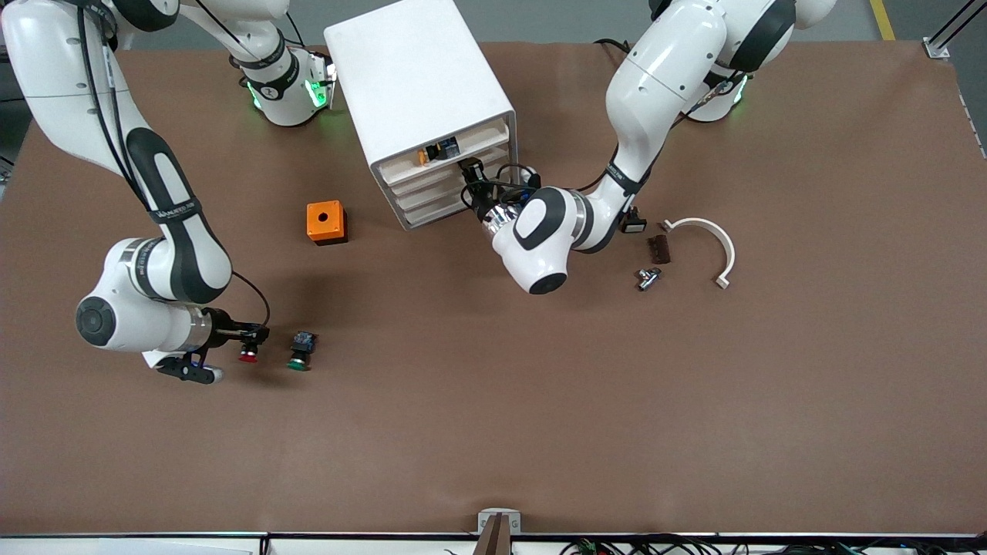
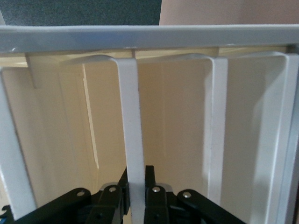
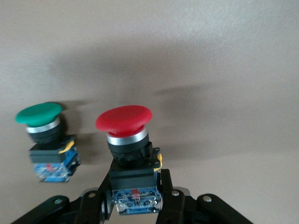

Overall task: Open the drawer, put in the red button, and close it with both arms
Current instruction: 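Pull the drawer open with the left gripper while the right gripper grasps the red button, then lift the red button with the right gripper and lower it into the drawer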

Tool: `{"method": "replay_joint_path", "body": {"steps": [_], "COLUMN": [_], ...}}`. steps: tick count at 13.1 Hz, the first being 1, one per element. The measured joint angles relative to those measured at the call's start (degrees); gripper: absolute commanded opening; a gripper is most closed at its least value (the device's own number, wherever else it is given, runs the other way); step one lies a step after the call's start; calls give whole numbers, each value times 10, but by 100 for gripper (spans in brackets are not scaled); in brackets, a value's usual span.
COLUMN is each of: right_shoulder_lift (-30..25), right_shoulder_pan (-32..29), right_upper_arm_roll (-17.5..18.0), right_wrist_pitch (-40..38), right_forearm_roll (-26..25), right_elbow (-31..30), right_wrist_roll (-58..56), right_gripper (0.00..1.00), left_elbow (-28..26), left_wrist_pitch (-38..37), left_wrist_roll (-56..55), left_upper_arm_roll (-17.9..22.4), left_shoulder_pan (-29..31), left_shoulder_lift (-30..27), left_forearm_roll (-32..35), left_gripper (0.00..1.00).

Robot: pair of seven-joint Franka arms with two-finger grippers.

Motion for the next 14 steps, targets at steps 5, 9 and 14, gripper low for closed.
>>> {"method": "replay_joint_path", "body": {"steps": [5,9,14], "right_shoulder_lift": [-70,-126,-174], "right_shoulder_pan": [29,94,171], "right_upper_arm_roll": [6,8,9], "right_wrist_pitch": [-90,-160,-188], "right_forearm_roll": [7,43,73], "right_elbow": [12,12,11], "right_wrist_roll": [130,309,534], "right_gripper": [1,1,1], "left_elbow": [11,21,36], "left_wrist_pitch": [-1,-1,3], "left_wrist_roll": [3,11,18], "left_upper_arm_roll": [7,20,29], "left_shoulder_pan": [53,70,79], "left_shoulder_lift": [0,0,0], "left_forearm_roll": [0,0,0], "left_gripper": [1,32,99]}}
